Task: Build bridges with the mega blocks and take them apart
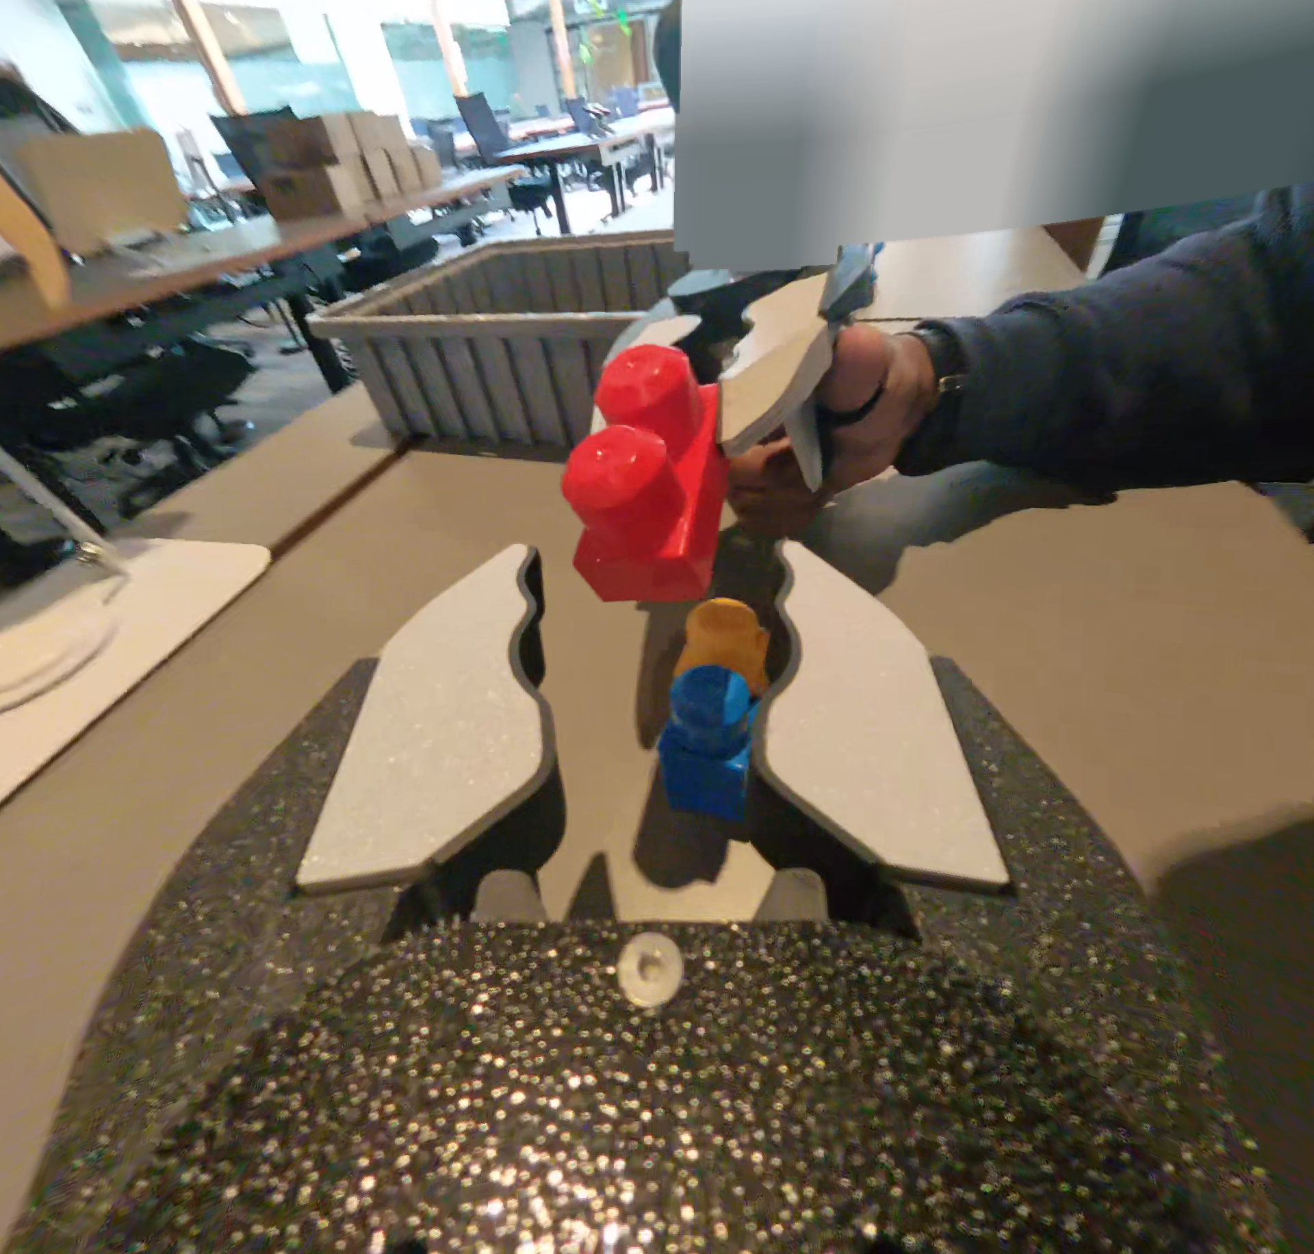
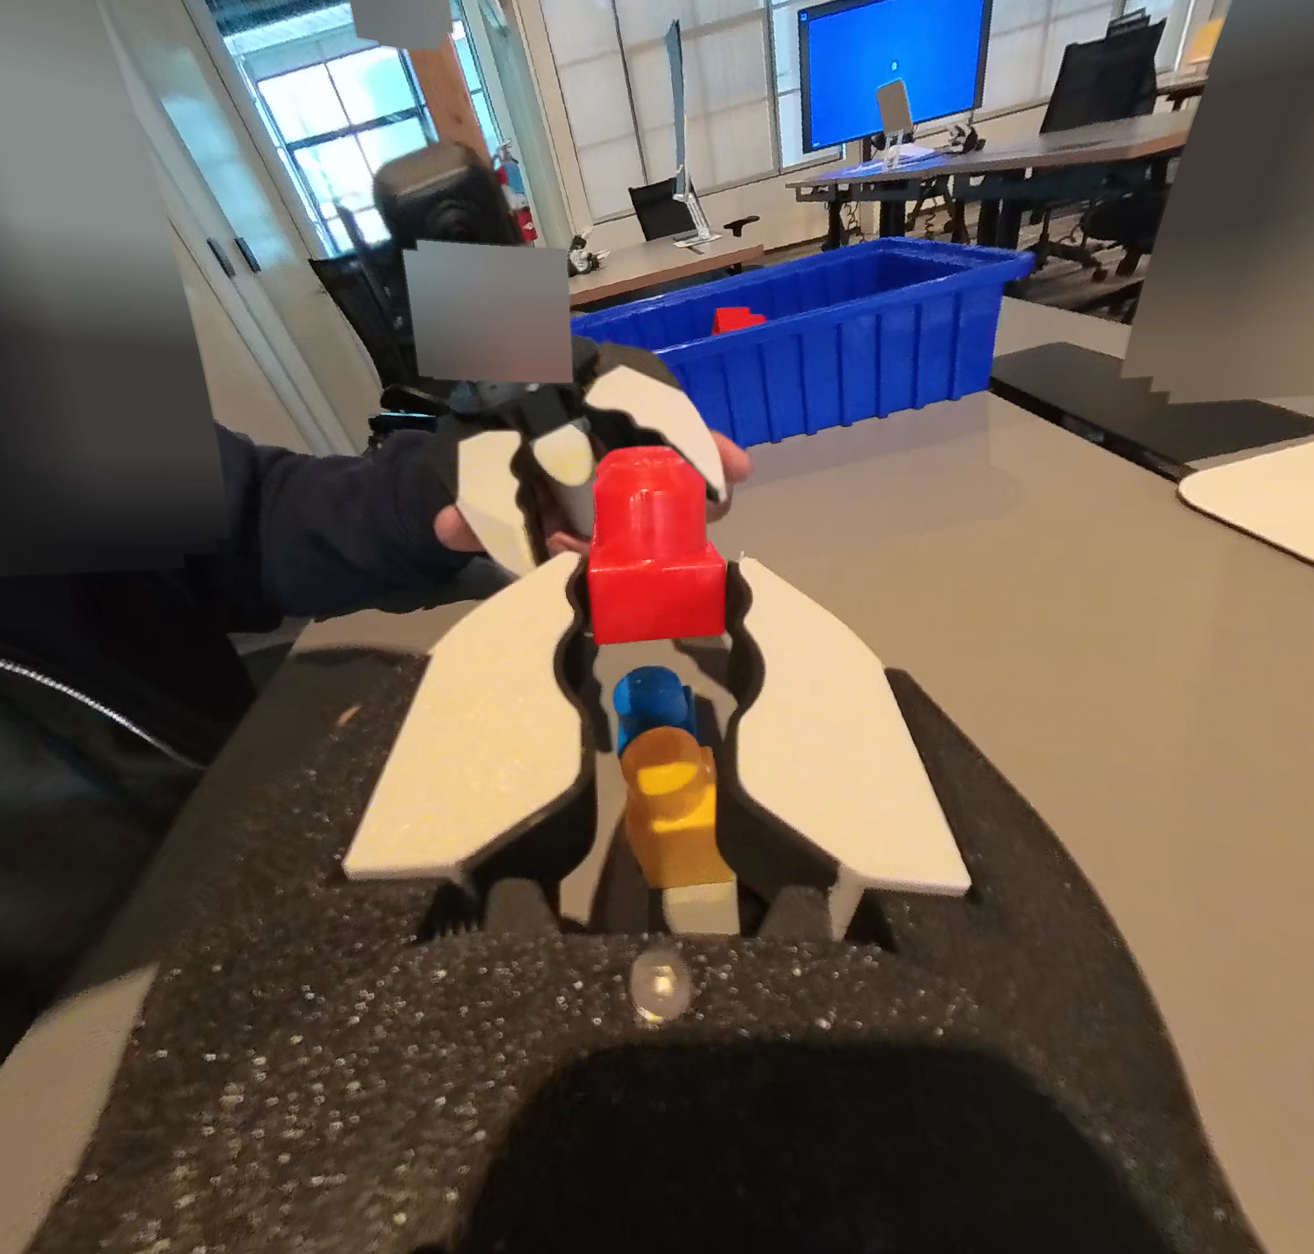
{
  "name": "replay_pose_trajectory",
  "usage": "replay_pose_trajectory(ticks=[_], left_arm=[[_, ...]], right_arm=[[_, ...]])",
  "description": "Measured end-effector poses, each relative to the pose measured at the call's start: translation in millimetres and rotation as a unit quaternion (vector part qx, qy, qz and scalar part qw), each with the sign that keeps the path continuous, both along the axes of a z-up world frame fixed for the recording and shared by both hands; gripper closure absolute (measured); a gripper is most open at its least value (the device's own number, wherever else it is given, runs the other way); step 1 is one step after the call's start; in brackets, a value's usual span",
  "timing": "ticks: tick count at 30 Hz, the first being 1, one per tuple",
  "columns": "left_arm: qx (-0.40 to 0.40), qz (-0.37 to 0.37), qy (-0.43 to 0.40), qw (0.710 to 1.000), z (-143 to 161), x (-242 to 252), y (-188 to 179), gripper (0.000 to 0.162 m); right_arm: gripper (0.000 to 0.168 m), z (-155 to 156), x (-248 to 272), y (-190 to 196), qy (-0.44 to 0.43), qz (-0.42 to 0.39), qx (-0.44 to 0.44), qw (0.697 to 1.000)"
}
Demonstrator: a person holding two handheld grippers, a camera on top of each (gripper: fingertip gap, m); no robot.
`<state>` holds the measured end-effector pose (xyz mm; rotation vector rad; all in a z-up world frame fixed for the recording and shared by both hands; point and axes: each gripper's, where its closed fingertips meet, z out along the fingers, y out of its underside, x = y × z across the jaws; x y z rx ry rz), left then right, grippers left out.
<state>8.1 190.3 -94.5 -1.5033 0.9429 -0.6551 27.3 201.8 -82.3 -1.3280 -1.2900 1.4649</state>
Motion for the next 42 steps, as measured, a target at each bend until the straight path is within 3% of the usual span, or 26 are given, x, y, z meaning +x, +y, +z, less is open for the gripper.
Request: replay_pose_trajectory(ticks=[4,13,20,26,33,42], left_arm=[[0.027,0.007,0.009,1.0,-3.2,2.8,1.1,0.124],[0.032,-0.013,0.131,0.991,-44.1,3.9,-1.0,0.126],[0.037,-0.013,0.176,0.984,-58.8,4.8,-1.1,0.127],[0.029,-0.007,0.173,0.984,-58.9,6.4,-0.4,0.127],[0.007,0.0,0.173,0.985,-59.0,6.6,-0.4,0.127],[-0.031,-0.001,0.158,0.987,-61.4,7.0,-1.6,0.127]], right_arm=[[0.132,-11.9,-4.7,-9.9,-0.025,0.017,0.025,0.999],[0.131,-61.7,2.4,-16.3,-0.155,0.036,0.138,0.978],[0.131,-81.7,4.5,-17.1,-0.195,0.042,0.161,0.967],[0.131,-79.9,6.6,-14.6,-0.191,0.042,0.148,0.969],[0.134,-56.5,10.0,-16.7,-0.134,0.044,0.139,0.98],[0.14,-60.5,6.7,-11.7,-0.127,0.044,0.099,0.986]])
